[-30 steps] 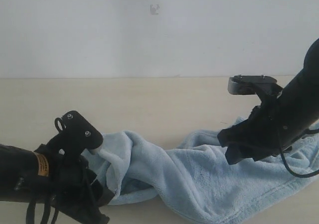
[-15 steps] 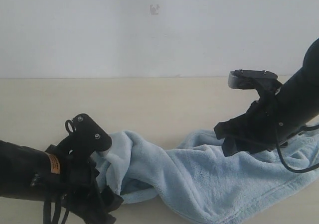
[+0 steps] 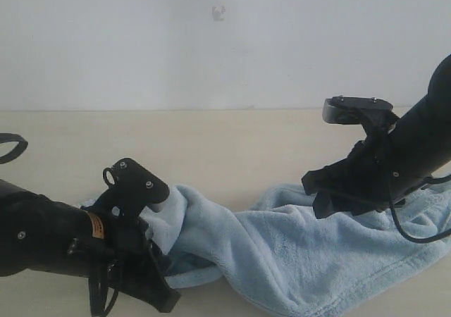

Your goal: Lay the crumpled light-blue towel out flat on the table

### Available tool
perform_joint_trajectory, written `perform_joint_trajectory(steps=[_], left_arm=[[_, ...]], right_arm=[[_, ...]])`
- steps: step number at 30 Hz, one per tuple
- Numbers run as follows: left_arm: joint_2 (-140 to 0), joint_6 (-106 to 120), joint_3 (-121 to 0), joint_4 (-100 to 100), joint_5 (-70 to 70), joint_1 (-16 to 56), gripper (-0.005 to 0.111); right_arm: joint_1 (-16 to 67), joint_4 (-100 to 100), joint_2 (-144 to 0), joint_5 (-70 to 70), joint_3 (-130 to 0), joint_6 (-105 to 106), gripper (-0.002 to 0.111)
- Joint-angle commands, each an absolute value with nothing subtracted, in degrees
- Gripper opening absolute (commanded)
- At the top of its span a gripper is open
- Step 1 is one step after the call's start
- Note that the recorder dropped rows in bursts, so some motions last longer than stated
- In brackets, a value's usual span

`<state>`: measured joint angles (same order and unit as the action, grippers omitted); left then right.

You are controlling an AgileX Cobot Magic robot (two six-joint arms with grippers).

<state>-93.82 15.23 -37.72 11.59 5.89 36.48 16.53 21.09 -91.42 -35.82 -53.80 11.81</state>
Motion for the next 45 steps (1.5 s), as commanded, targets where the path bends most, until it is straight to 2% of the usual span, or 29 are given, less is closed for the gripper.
perform_joint_trajectory(steps=[1,10,12,15,20,25,31,34,37,41,45], left_arm=[[-91.91,17.85,-38.08,7.99,6.13,36.62,0.004],[-72.81,17.85,-38.08,-0.32,7.47,35.6,0.004],[-68.82,17.49,-37.98,-2.68,9.18,33.18,0.004],[-64.81,17.34,-37.98,-8.41,14.19,25.87,0.004],[-65.14,3.4,-37.9,-17.32,17.79,15.46,0.004],[-66.74,-5.21,-37.9,-17.33,23.48,11.85,0.004],[-67.12,-5.11,-37.9,-12.57,23.05,11.85,0.004],[-67.12,-5.11,-37.9,-11.27,22.01,11.85,0.004],[-67.12,-5.11,-37.9,-11.11,20.8,11.85,0.004],[-67.12,-5.11,-37.9,-11.11,18.72,11.85,0.004],[-68.29,-5.11,-37.9,-11.35,12.81,11.85,0.004]], right_arm=[[16.53,21.05,-91.49,-35.55,-53.68,12.15,0.055],[16.53,20.07,-91.49,-36.27,-53.68,12.53,0.055],[16.53,20.07,-91.49,-36.27,-53.68,12.53,0.055],[16.53,20.07,-91.49,-36.27,-53.68,12.53,0.055],[16.53,18.13,-91.49,-35.96,-53.68,12.53,0.055],[16.53,6.24,-91.49,-33.84,-53.68,6.07,0.055],[16.27,-19.47,-91.63,-32.87,-53.63,-18.26,0.055],[12.78,-31.35,-92.58,-33.03,-52.36,-31.95,0.055],[6.12,-32.78,-94.43,-31.31,-50.07,-37.48,0.055],[-5.73,-19.64,-98.29,-26.86,-48.64,-32.83,0.055],[-13.2,4.36,-99.93,-24.32,-48.64,-11.83,0.055]])
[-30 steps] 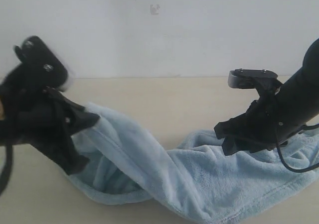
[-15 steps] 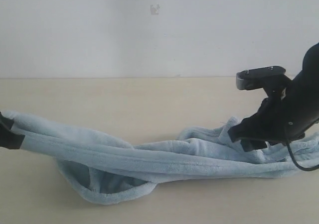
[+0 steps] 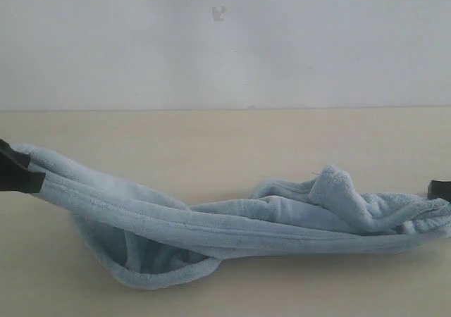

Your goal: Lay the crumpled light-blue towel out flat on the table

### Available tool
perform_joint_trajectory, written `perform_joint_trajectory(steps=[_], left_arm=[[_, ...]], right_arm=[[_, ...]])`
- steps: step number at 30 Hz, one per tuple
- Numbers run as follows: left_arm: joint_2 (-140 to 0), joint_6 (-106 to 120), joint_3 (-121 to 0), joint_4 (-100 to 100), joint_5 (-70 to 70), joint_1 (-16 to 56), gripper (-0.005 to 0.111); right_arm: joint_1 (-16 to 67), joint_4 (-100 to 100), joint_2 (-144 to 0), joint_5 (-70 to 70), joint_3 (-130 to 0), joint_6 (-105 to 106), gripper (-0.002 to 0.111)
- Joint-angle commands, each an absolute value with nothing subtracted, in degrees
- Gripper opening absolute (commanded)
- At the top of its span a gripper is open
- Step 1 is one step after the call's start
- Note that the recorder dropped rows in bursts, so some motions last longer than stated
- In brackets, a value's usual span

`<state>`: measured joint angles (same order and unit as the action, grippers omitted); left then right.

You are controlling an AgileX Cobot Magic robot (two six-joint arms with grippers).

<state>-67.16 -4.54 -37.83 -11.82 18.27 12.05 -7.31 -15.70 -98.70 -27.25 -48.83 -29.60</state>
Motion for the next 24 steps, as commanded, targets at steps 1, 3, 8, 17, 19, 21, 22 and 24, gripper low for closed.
perform_joint_trajectory(steps=[1,3,8,17,19,21,22,24], left_arm=[[-69.01,-5.11,-37.9,-11.35,11.45,11.85,0.004],[-70.64,-5.11,-37.9,-11.35,9.8,11.85,0.004],[-75.42,-5.11,-37.9,-10.81,7.7,11.85,0.004],[-77.41,-5.11,-38.02,-9.86,7.33,11.85,0.004],[-77.41,-5.11,-38.02,-9.86,7.33,11.85,0.004],[-77.41,-5.11,-38.02,-9.86,7.33,11.85,0.004],[-77.41,-5.11,-38.02,-9.86,7.33,11.85,0.004],[-77.15,-5.11,-38.41,-9.86,7.38,11.85,0.004]], right_arm=[[-14.19,10.41,-100.23,-24.01,-48.64,-6.14,0.055],[-14.76,19.2,-101.0,-23.5,-48.64,2.93,0.055],[-14.76,33.44,-103.66,-24.61,-49.83,15.86,0.055],[-14.76,34.77,-105.23,-24.22,-50.9,15.56,0.022],[-14.76,34.77,-105.23,-24.22,-50.9,16.12,0.001],[-14.76,34.88,-105.23,-24.47,-50.9,16.42,0.001],[-14.76,35.31,-105.23,-24.74,-50.9,16.42,0.001],[-14.76,37.61,-104.97,-25.81,-50.9,16.42,0.001]])
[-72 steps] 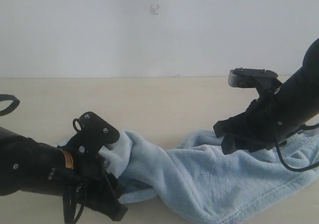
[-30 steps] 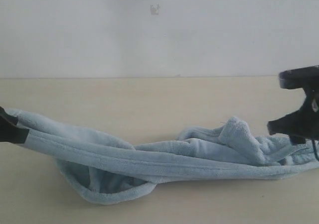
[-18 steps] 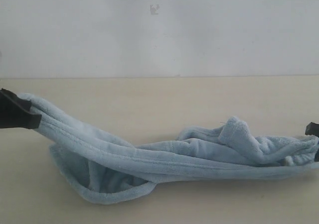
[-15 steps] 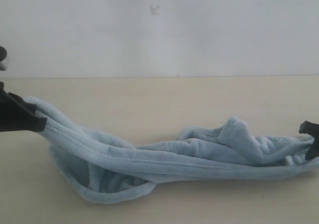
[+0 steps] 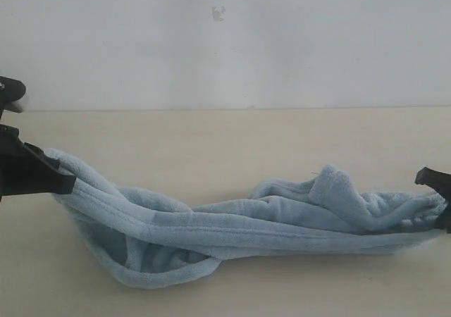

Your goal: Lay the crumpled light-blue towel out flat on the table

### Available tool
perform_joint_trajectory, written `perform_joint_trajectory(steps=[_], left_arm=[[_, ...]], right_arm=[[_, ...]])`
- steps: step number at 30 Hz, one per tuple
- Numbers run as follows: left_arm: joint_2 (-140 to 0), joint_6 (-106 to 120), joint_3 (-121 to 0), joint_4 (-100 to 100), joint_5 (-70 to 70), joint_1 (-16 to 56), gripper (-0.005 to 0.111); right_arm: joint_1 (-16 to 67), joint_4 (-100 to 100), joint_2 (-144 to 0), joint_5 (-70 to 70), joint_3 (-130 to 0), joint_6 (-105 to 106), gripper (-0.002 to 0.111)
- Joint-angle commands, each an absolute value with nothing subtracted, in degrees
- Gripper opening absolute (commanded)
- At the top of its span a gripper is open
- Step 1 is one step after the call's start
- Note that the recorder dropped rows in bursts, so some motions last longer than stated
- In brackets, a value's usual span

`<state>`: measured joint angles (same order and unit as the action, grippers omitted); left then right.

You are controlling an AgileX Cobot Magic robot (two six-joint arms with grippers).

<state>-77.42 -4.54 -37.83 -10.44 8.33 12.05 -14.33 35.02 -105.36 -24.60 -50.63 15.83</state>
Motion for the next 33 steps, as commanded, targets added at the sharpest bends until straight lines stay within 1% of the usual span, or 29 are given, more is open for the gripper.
perform_joint_trajectory(steps=[1,7,15,19,24,29,33], left_arm=[[-76.7,-5.11,-38.92,-9.86,8.09,11.85,0.004],[-69.39,-5.11,-41.35,-11.74,13.47,11.85,0.004],[-59.01,-5.11,-40.63,-12.11,17.98,11.85,0.004],[-57.78,-5.11,-37.61,-16.56,17.88,11.85,0.004],[-58.39,-5.11,-34.05,-17.79,16.0,11.85,0.004],[-59.03,-4.25,-30.76,-20.82,15.87,11.85,0.004],[-60.46,-4.25,-30.36,-21.79,15.87,11.85,0.004]], right_arm=[[-14.76,39.05,-104.58,-26.57,-50.9,16.42,0.001],[-14.76,51.55,-95.74,-28.76,-50.9,23.61,0.0],[-14.76,52.66,-81.4,-30.04,-50.9,29.17,0.0],[-14.76,46.33,-75.34,-31.75,-49.31,34.72,0.0],[-14.76,28.12,-75.97,-29.49,-43.86,22.55,0.0],[-14.76,24.72,-77.78,-27.71,-39.17,18.45,0.0],[-14.76,24.72,-77.86,-27.9,-37.79,18.04,0.0]])
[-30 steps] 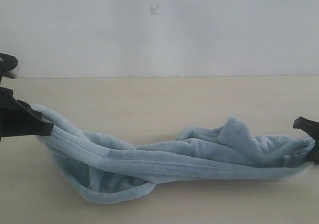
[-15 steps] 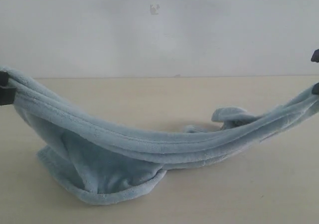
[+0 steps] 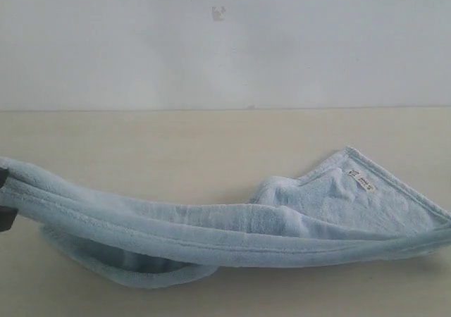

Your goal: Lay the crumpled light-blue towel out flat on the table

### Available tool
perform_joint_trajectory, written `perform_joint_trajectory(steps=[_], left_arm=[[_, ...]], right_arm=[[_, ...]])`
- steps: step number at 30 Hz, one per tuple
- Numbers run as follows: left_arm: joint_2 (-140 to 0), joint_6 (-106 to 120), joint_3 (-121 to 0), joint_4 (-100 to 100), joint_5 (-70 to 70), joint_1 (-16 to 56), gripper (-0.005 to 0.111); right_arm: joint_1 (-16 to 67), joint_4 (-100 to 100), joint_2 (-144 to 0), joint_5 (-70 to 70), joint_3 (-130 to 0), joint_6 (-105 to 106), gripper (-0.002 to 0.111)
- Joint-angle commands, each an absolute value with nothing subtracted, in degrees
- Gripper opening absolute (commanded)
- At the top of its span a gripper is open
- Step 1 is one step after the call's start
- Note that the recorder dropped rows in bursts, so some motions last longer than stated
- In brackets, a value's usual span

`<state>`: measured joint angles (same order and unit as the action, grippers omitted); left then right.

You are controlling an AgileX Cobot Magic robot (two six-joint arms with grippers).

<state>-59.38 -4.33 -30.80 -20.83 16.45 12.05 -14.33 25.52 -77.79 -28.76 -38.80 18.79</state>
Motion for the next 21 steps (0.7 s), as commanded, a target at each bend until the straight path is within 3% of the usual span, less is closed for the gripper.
perform_joint_trajectory(steps=[1,4,12,21], left_arm=[[-60.85,-4.25,-30.36,-21.79,15.87,11.85,0.004],[-61.95,-4.25,-30.36,-21.28,15.97,11.85,0.004],[-63.57,-4.25,-30.36,-20.33,9.48,11.85,0.004],[-57.8,-4.25,-30.47,-20.33,4.86,11.85,0.004]], right_arm=[[-14.76,24.72,-77.86,-28.17,-37.79,18.06,0.0],[-14.76,24.72,-77.86,-28.51,-37.79,17.88,0.002],[-14.76,25.21,-77.86,-27.36,-37.79,17.88,0.035],[-14.76,29.74,-77.86,-23.99,-37.79,17.06,0.036]])
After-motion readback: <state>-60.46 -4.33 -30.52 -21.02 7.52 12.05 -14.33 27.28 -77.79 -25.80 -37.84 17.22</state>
